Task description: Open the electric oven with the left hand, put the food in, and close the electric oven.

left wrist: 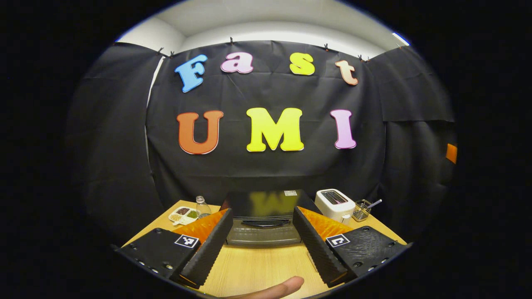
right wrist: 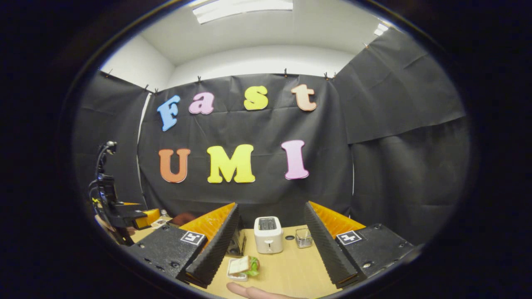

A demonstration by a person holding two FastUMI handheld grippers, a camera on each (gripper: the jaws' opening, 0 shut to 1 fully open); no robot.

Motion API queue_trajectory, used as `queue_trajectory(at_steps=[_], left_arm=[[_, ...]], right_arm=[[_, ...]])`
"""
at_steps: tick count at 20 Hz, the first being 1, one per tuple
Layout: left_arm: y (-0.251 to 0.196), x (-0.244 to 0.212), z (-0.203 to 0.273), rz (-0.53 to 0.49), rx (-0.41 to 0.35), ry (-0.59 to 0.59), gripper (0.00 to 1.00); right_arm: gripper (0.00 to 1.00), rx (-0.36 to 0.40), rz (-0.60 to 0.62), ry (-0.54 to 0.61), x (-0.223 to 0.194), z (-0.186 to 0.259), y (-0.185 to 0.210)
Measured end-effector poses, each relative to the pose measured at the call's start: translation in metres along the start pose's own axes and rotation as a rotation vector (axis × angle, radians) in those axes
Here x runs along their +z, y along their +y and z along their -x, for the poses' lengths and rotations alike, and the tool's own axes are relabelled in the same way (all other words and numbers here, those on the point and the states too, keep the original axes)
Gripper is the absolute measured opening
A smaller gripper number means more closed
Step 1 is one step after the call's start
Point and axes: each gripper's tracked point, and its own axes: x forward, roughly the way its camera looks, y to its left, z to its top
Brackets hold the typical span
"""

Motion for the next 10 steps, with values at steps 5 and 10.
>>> queue_trajectory(at_steps=[5,10], left_arm=[[-0.003,-0.036,-0.072,-0.011,0.004,0.120,0.95],[-0.004,-0.076,-0.129,-0.018,-0.001,0.227,0.96]], right_arm=[[1.00,0.017,-0.012,0.001,0.002,-0.018,-0.004],[1.00,0.009,0.010,-0.013,0.000,-0.026,-0.014]])
